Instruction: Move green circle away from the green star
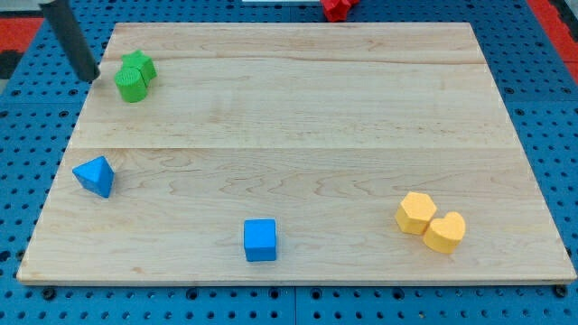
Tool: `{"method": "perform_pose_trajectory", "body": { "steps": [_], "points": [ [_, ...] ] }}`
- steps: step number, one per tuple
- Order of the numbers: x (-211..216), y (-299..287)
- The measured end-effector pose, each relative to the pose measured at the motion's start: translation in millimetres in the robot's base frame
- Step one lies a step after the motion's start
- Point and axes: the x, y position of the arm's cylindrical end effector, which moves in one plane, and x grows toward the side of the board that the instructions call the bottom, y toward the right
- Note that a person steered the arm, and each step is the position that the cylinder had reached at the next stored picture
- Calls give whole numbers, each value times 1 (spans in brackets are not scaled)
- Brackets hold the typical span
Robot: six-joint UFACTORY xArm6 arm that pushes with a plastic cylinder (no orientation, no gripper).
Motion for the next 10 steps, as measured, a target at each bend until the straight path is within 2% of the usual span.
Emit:
{"method": "perform_pose_trajectory", "body": {
  "steps": [1, 3, 5, 6, 7, 8, 9, 10],
  "points": [
    [4, 26],
    [68, 33],
    [21, 38],
    [14, 87],
    [38, 79],
    [69, 40],
    [76, 94],
    [101, 171]
  ]
}}
